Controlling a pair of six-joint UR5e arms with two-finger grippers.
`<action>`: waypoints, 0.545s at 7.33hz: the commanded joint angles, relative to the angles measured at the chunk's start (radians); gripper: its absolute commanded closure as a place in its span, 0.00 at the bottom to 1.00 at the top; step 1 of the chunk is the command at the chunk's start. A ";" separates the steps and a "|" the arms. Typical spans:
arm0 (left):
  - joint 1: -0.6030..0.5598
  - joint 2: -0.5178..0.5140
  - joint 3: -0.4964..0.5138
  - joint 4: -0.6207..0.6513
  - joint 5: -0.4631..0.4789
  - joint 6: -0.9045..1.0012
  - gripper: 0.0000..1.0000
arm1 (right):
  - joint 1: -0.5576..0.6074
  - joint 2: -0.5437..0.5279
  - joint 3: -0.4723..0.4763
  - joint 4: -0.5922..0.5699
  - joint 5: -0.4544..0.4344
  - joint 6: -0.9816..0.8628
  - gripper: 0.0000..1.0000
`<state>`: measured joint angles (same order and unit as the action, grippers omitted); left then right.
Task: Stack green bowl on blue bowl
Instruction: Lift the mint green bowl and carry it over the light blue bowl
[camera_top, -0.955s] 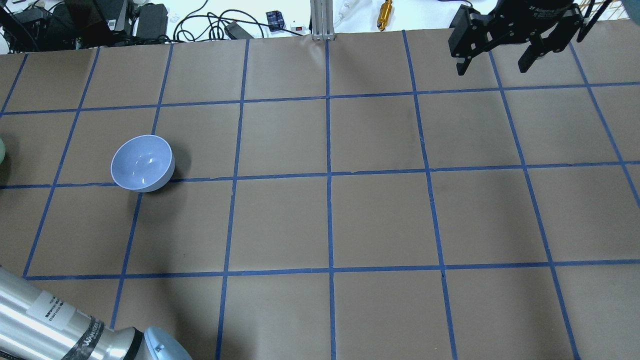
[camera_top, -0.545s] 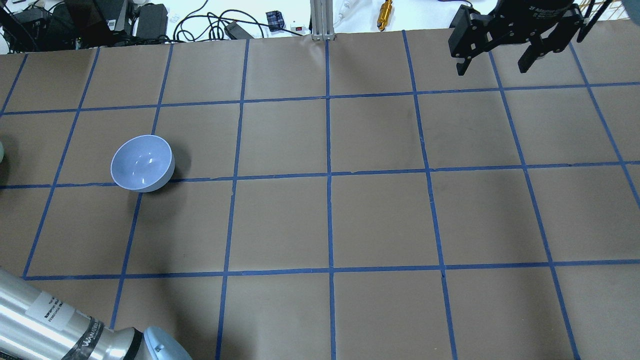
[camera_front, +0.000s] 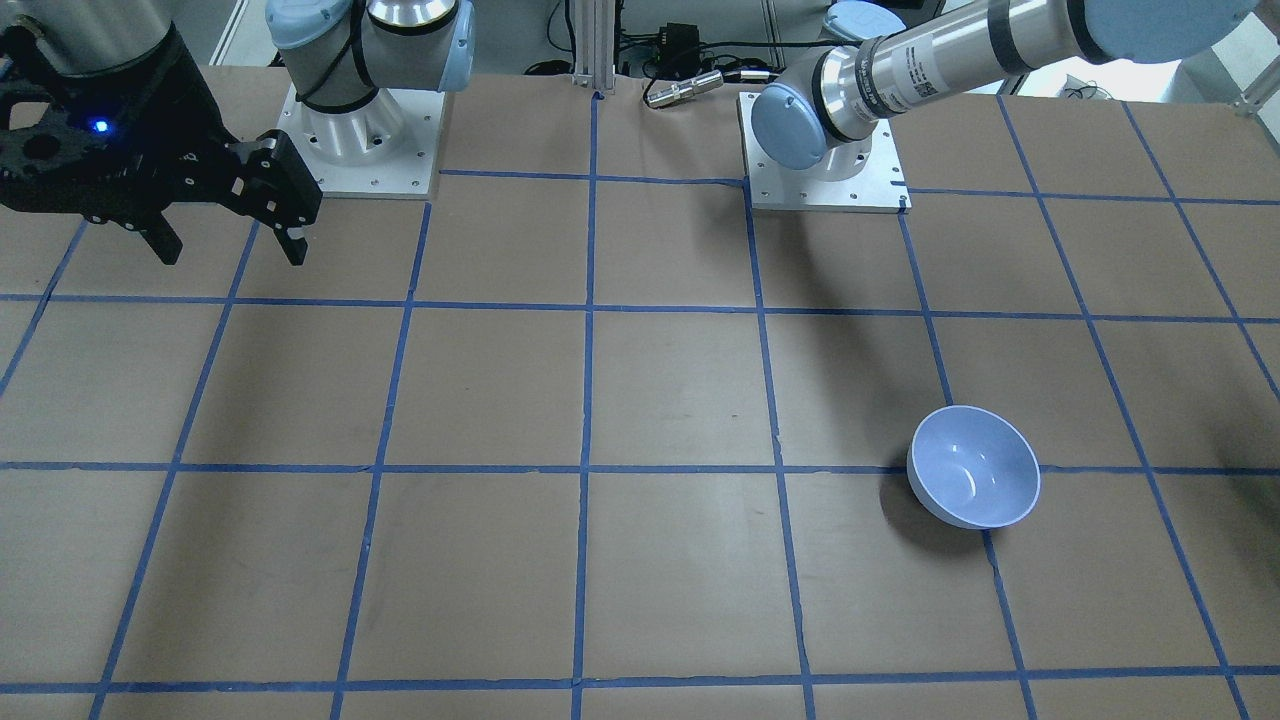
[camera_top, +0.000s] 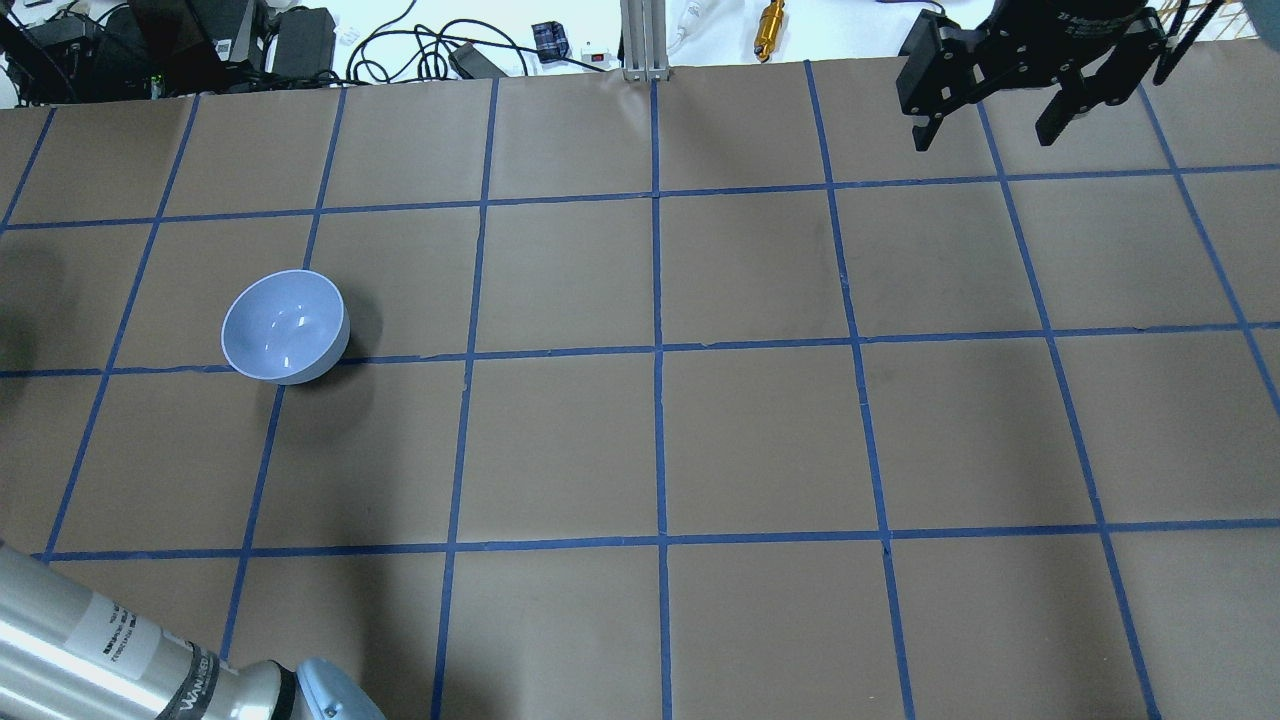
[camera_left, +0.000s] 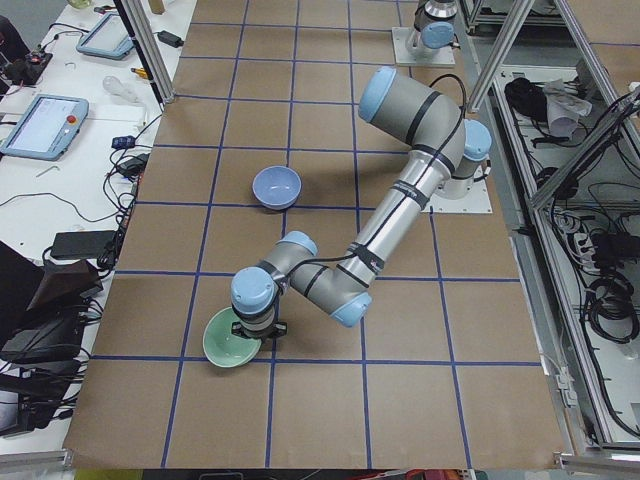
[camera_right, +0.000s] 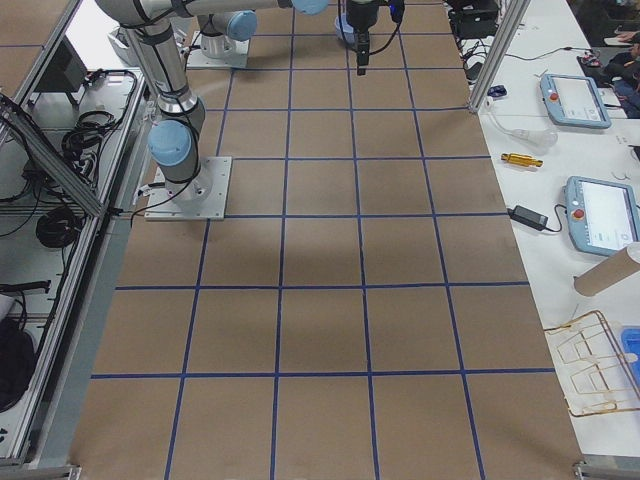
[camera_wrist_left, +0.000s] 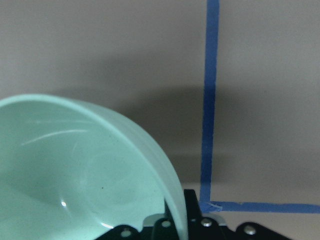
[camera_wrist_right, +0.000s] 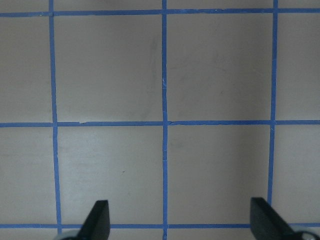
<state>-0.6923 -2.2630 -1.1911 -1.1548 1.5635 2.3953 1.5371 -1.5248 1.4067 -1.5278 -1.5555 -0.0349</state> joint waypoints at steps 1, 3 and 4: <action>-0.047 0.147 -0.089 -0.058 -0.003 -0.102 1.00 | 0.000 -0.001 0.000 0.000 0.000 0.001 0.00; -0.096 0.315 -0.285 -0.066 -0.043 -0.195 1.00 | 0.000 0.000 0.000 0.000 0.000 0.001 0.00; -0.145 0.398 -0.377 -0.068 -0.037 -0.276 1.00 | 0.000 -0.001 0.000 0.000 0.000 0.001 0.00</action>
<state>-0.7861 -1.9723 -1.4501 -1.2196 1.5278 2.2074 1.5371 -1.5253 1.4066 -1.5278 -1.5554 -0.0338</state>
